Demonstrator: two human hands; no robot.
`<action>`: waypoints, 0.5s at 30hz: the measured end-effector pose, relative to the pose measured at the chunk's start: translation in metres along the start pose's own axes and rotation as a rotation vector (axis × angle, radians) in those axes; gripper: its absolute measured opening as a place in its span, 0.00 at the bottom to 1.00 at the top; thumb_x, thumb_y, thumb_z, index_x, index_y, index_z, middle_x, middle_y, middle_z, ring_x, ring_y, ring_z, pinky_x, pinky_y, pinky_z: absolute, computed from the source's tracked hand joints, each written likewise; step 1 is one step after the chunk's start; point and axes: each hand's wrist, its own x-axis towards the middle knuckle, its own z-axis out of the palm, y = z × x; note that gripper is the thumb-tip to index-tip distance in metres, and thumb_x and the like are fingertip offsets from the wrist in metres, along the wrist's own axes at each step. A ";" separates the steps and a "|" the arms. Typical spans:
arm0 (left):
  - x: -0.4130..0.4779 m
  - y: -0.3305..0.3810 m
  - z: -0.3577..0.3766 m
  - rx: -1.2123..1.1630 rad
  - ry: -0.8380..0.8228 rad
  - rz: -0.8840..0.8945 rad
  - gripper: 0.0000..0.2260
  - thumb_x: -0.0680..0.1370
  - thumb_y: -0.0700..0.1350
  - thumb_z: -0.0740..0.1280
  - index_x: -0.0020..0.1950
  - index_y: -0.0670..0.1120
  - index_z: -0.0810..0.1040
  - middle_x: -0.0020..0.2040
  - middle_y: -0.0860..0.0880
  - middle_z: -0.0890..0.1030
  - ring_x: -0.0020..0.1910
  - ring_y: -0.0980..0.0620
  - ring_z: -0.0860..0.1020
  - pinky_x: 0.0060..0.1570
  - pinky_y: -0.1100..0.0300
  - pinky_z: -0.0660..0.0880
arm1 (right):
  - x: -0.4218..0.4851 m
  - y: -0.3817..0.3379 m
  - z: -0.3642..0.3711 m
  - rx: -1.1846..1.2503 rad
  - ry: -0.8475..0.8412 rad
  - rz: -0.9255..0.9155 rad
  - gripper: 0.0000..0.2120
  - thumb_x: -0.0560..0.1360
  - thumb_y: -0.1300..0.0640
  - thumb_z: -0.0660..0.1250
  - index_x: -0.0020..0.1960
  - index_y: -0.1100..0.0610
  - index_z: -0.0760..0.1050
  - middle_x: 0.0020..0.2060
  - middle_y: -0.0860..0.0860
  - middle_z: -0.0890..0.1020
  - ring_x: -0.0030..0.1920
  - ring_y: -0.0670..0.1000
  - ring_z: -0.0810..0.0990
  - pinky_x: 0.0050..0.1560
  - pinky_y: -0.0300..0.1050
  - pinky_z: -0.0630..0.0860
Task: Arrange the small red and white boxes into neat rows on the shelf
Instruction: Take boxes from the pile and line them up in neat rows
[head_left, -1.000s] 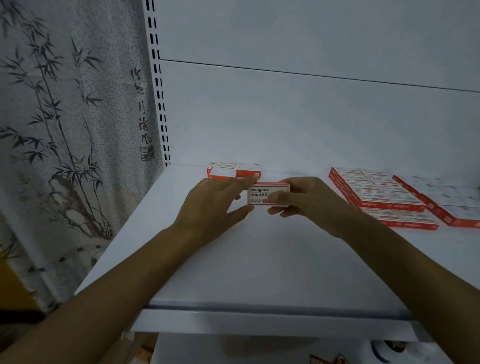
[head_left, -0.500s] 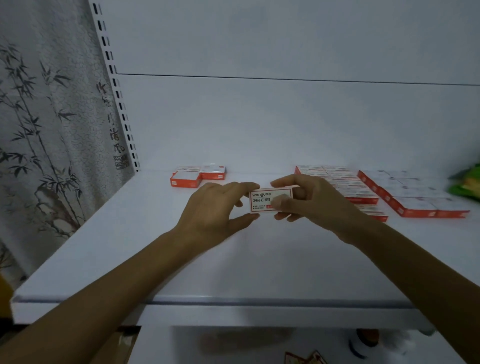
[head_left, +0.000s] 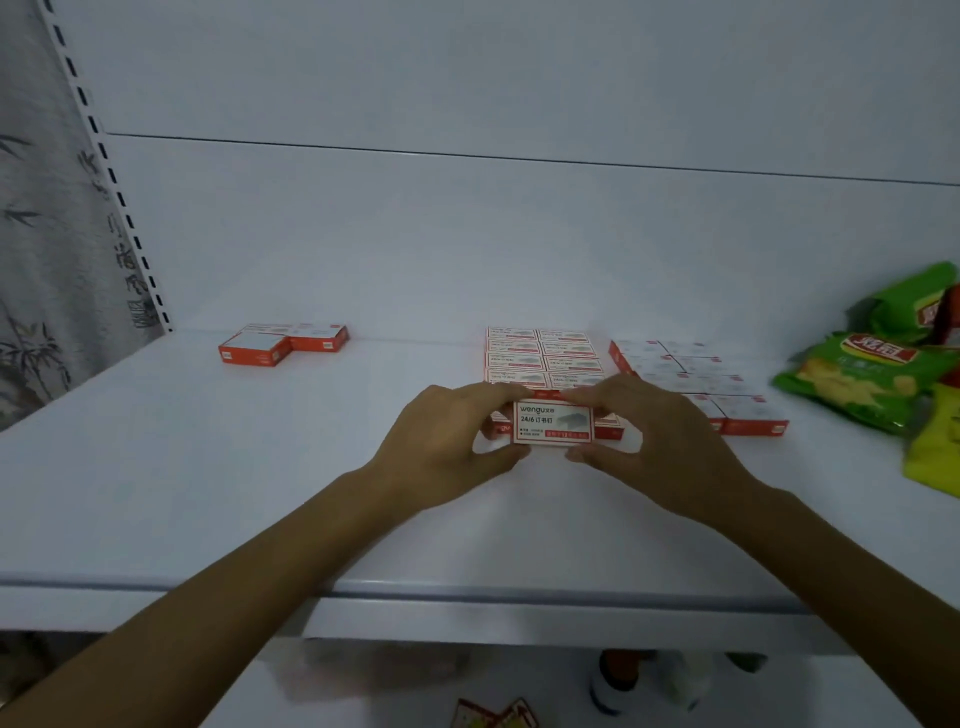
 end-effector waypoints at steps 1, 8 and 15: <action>0.001 0.000 0.003 0.003 0.009 -0.020 0.23 0.72 0.54 0.70 0.66 0.53 0.72 0.58 0.55 0.80 0.46 0.58 0.79 0.43 0.74 0.68 | 0.002 0.004 0.000 -0.038 0.006 -0.034 0.25 0.68 0.46 0.71 0.63 0.51 0.74 0.60 0.50 0.78 0.56 0.49 0.78 0.53 0.39 0.67; 0.003 -0.011 0.013 -0.023 -0.009 -0.315 0.38 0.68 0.62 0.70 0.73 0.56 0.57 0.70 0.55 0.67 0.65 0.55 0.68 0.62 0.56 0.66 | 0.036 0.020 0.019 -0.105 -0.047 -0.123 0.22 0.70 0.46 0.70 0.62 0.52 0.75 0.57 0.50 0.79 0.58 0.52 0.75 0.63 0.52 0.62; 0.004 -0.017 0.019 0.009 -0.034 -0.281 0.35 0.70 0.62 0.68 0.73 0.55 0.58 0.70 0.55 0.67 0.65 0.56 0.68 0.59 0.60 0.65 | 0.046 0.027 0.037 -0.121 -0.003 -0.149 0.23 0.70 0.43 0.64 0.60 0.53 0.76 0.51 0.51 0.77 0.55 0.53 0.74 0.59 0.46 0.58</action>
